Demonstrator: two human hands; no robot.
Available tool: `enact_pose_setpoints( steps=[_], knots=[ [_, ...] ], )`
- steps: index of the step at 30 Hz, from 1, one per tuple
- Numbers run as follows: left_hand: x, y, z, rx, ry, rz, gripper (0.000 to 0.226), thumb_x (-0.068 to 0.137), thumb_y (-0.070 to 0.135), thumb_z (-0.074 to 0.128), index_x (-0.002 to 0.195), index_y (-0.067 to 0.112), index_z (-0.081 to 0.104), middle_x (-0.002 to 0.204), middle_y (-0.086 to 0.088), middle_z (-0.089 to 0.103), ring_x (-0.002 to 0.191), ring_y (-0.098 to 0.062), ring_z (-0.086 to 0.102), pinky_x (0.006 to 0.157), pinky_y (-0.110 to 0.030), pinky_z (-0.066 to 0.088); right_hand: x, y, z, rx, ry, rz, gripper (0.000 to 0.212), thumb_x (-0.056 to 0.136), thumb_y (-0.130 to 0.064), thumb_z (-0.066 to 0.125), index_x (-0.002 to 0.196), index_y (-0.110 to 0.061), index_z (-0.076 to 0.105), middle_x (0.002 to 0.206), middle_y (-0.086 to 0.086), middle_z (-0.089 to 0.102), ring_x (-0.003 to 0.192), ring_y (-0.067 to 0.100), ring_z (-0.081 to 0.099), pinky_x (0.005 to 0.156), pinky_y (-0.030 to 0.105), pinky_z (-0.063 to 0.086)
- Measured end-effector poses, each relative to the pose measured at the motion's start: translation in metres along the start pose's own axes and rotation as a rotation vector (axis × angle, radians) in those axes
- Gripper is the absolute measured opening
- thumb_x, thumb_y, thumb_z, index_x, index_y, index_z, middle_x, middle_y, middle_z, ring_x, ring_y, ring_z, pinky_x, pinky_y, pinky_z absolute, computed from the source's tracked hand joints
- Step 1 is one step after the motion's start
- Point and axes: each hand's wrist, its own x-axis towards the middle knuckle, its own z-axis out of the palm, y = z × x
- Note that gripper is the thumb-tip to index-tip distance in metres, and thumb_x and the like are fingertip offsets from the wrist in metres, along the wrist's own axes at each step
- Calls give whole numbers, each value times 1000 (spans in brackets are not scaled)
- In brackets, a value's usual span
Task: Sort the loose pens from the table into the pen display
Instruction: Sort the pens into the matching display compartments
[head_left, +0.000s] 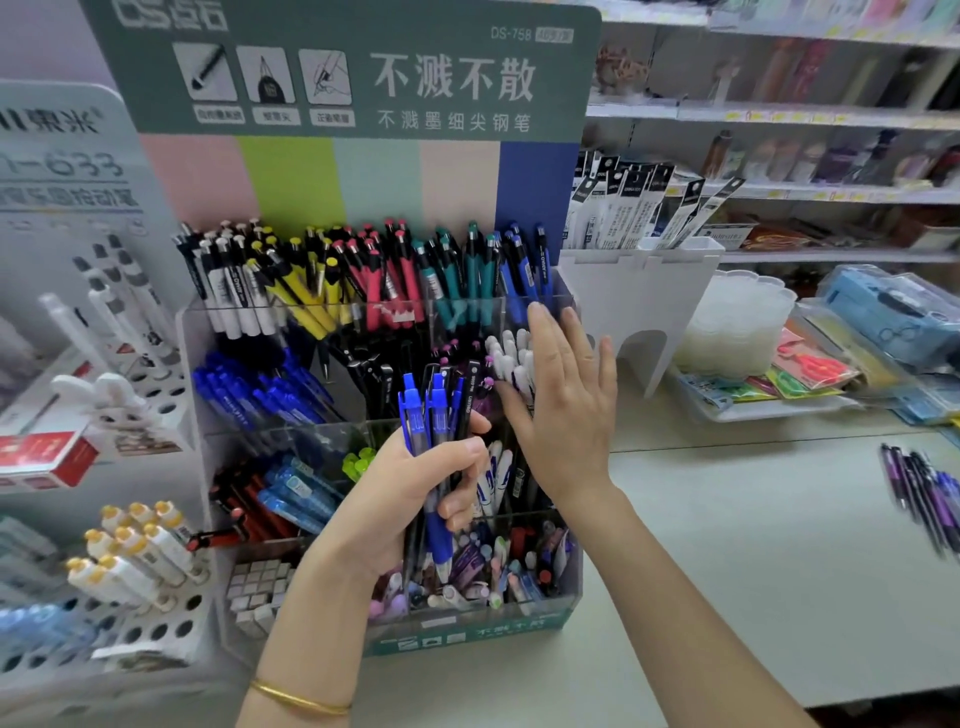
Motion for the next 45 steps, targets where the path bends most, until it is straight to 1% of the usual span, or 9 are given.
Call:
enact_pose_setpoints(
  steps=[10, 14, 18, 22, 28, 30, 35, 39, 45],
  knots=[
    [-5, -3, -2, 94, -44, 13, 33, 84, 13, 59, 117, 8, 60, 68, -6, 43, 52, -13, 39, 48, -24, 39, 10, 4, 5, -125, 125, -27, 38, 84, -14, 63, 122, -9, 63, 127, 10, 59, 120, 22, 52, 111, 56, 27],
    [-8, -2, -3, 164, -77, 9, 36, 84, 10, 58, 120, 10, 59, 71, -2, 51, 58, -12, 43, 50, -23, 39, 10, -4, -12, 54, 71, 31, 41, 85, -20, 53, 123, -10, 63, 126, 8, 61, 125, 23, 49, 114, 52, 19],
    [-10, -1, -4, 129, -102, 4, 40, 81, 2, 53, 119, 11, 61, 83, -7, 59, 58, -14, 41, 49, -23, 38, 16, -18, -45, 389, 186, 50, 28, 85, -16, 54, 106, -8, 72, 102, 6, 66, 103, 21, 53, 97, 32, 41],
    [-12, 4, -5, 149, -155, 19, 17, 81, -1, 52, 84, 8, 65, 78, -24, 45, 56, -15, 39, 50, -25, 37, 17, -39, -72, 707, -239, 210, 34, 84, -45, 59, 100, -19, 74, 83, -6, 58, 78, 8, 54, 73, 18, 44],
    [-22, 8, -12, 101, -188, -28, 19, 83, -3, 49, 92, 7, 62, 78, -15, 56, 53, -15, 40, 49, -24, 38, 30, -48, -82, 1236, -895, 578, 17, 95, -20, 56, 101, -13, 69, 88, 11, 71, 78, 16, 67, 71, 32, 58],
    [-25, 7, -15, 62, -182, -44, 24, 82, -3, 48, 104, 1, 59, 78, -14, 59, 52, -15, 44, 49, -24, 40, 33, -50, -79, 1227, -912, 538, 24, 97, -23, 52, 90, -6, 66, 75, 20, 64, 68, 25, 58, 66, 42, 55],
    [-31, 12, -18, 41, -207, -67, 17, 82, -5, 45, 93, 1, 57, 66, -6, 61, 47, -11, 47, 45, -21, 39, 42, -52, -72, 1258, -879, 512, 29, 99, -26, 48, 85, -11, 69, 50, 0, 45, 44, 16, 34, 40, 22, 25],
    [-35, 13, -26, -39, -195, -87, 25, 81, -4, 48, 104, 1, 57, 75, -16, 59, 46, -14, 45, 43, -22, 38, 47, -57, -75, 1194, -1090, 264, 29, 97, -20, 53, 88, 8, 59, 54, 7, 44, 49, 19, 36, 44, 18, 26],
    [-36, 16, -30, 3, -174, -51, 33, 78, 8, 57, 110, 1, 56, 77, -16, 58, 50, -15, 49, 46, -24, 43, 45, -65, -66, 1289, -965, 383, 24, 96, -17, 54, 76, -8, 62, 49, 3, 43, 44, 18, 42, 40, 19, 27]
  ],
)
